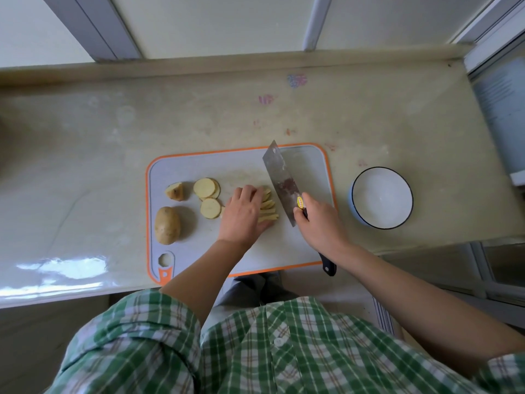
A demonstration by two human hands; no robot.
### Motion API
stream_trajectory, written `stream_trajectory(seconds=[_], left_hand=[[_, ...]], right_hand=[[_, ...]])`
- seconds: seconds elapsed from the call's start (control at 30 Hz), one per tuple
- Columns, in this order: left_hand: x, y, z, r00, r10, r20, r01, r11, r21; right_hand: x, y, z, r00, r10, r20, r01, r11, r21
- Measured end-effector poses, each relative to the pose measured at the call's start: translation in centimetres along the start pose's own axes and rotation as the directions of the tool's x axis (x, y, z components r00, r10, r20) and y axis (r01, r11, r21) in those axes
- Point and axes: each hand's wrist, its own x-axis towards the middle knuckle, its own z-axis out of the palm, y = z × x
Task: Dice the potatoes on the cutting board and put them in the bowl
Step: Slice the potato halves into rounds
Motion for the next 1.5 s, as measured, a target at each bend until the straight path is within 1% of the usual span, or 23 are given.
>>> stream_trajectory(seconds=[0.07,0.2,0.47,0.53,0.6,0.73,0.83,1.0,1.1,1.2,1.5], left_hand=[[0.4,0.0,0.1,1.0,0.006,0.009,-0.005,1.0,-0.019],[0.5,-0.3,0.0,1.0,-0.005,0.009,0.005,0.999,-0.048],[0.3,-0.6,0.0,1.0,0.001,-0.006,-0.001,0.999,-0.036],[0.1,-0.9,-0.1,0.999,0.013,-0.04,-0.015,0.999,-0.039],[-0.1,-1.3,-0.1,0.994,0.058,-0.094,-0.063,0.996,-0.056],[-0.5,-1.5,0.1,0.977,0.114,-0.178,-0.133,0.986,-0.101],[-0.3,-1.2,0.3,0.98,0.111,-0.167,-0.135,0.981,-0.14],[0.1,-1.4,0.3,0.976,0.155,-0.154,-0.173,0.979,-0.107],[0.4,-1.5,0.4,0.971,0.183,-0.155,-0.197,0.977,-0.084],[0.7,-1.3,0.5,0.973,0.175,-0.153,-0.189,0.979,-0.078],[0.9,-1.8,1.1,0.976,0.169,-0.134,-0.179,0.982,-0.066]], right_hand=[[0.0,-0.1,0.4,1.0,0.002,0.019,-0.002,0.999,-0.038],[-0.5,-0.4,1.7,0.998,-0.049,0.027,0.052,0.993,-0.109],[-1.1,-0.4,2.2,0.999,-0.046,0.011,0.047,0.996,-0.072],[-0.8,-0.5,1.6,0.999,-0.04,-0.027,0.038,0.997,-0.062],[-0.5,-0.7,0.9,0.998,-0.033,-0.052,0.03,0.998,-0.056],[-0.7,-1.7,0.8,0.998,-0.065,-0.01,0.064,0.994,-0.091],[-0.8,-2.2,1.3,0.998,-0.062,0.02,0.063,0.993,-0.097],[-0.8,-2.6,1.3,0.998,-0.062,-0.008,0.06,0.99,-0.124],[-0.7,-2.6,1.3,0.998,-0.054,0.016,0.056,0.989,-0.14],[-0.6,-2.6,1.4,0.998,-0.048,0.036,0.053,0.987,-0.149],[-0.6,-3.1,3.4,0.998,-0.008,0.059,0.013,0.997,-0.072]])
